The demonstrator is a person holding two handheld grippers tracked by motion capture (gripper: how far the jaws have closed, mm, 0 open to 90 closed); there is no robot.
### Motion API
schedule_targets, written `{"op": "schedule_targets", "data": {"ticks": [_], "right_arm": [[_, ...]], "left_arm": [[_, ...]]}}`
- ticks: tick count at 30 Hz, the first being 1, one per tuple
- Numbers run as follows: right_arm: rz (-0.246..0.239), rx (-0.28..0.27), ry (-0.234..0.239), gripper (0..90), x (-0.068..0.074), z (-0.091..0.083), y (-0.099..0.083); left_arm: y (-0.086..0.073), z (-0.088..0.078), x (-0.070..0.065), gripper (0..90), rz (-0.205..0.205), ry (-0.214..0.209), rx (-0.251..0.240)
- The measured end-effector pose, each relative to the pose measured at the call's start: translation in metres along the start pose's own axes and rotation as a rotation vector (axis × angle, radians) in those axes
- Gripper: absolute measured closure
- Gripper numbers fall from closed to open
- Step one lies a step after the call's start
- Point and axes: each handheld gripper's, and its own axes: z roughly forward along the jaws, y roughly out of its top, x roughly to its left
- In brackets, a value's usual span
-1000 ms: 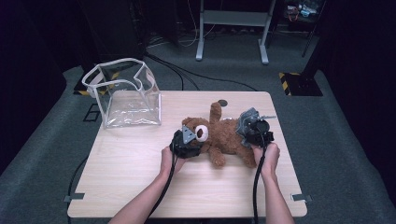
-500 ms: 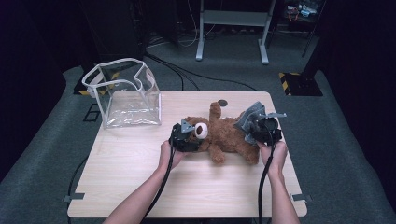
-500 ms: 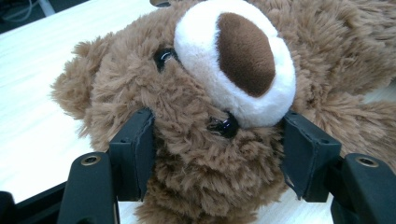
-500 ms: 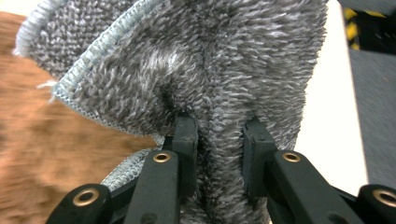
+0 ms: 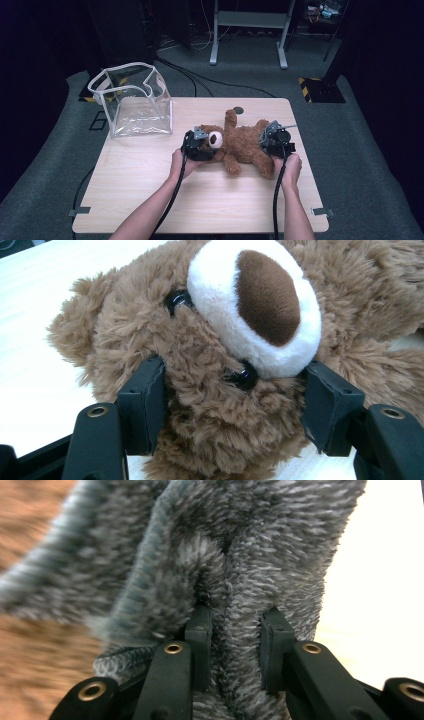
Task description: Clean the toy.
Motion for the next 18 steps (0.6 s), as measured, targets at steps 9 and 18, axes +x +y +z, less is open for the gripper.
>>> {"op": "schedule_targets", "data": {"ticks": [9, 18], "right_arm": [[-0.013, -0.161, 0.048, 71.6, 0.001, -0.048, 0.009], [-0.050, -0.097, 0.073, 71.8, 0.023, -0.021, 0.013]], "left_arm": [[0.000, 0.000, 0.001, 34.1, -0.001, -0.005, 0.004], [0.000, -0.001, 0.000, 34.1, 0.004, -0.006, 0.010]]}}
